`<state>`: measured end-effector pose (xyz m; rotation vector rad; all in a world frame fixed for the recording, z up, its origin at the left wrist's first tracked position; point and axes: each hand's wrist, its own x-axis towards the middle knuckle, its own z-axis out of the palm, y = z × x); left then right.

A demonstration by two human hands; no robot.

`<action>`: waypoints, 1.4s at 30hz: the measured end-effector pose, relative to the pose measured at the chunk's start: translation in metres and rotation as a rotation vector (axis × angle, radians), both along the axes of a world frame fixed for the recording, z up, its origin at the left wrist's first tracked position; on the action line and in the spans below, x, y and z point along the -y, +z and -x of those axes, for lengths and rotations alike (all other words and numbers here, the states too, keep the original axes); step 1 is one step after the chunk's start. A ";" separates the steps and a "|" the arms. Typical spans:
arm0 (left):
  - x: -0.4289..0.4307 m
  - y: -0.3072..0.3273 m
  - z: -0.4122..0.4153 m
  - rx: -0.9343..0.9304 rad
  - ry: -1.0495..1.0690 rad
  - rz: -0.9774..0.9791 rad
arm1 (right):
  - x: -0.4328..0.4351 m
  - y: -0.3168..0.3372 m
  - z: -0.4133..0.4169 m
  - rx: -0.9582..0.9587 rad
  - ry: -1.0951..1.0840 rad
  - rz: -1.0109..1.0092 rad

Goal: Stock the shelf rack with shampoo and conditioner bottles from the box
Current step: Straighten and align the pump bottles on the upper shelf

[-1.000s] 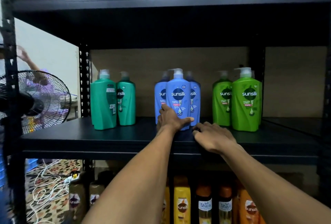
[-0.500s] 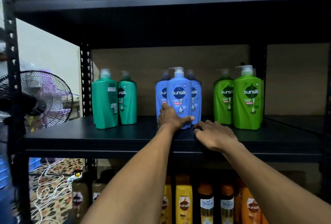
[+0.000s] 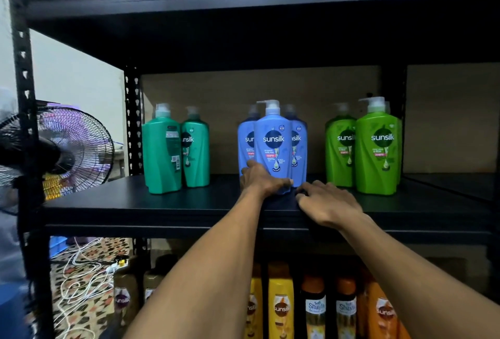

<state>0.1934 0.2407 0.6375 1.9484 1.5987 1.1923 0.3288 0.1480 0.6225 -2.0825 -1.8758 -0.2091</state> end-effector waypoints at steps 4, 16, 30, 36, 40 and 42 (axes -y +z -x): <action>0.004 0.001 0.001 0.005 -0.012 0.021 | 0.000 0.000 0.000 -0.004 0.001 0.005; 0.009 0.003 0.003 0.016 -0.012 0.052 | -0.001 0.000 0.000 -0.004 0.000 0.001; 0.018 -0.002 0.025 0.092 -0.075 0.008 | 0.008 -0.011 0.002 -0.032 -0.007 -0.282; 0.022 -0.008 0.111 0.036 -0.003 -0.174 | 0.015 -0.019 0.036 -0.062 0.122 -0.382; 0.022 -0.013 0.170 0.077 0.155 -0.359 | 0.003 -0.011 0.088 -0.077 0.253 -0.261; 0.018 -0.012 0.192 0.076 0.234 -0.413 | -0.011 -0.008 0.114 -0.066 0.287 -0.207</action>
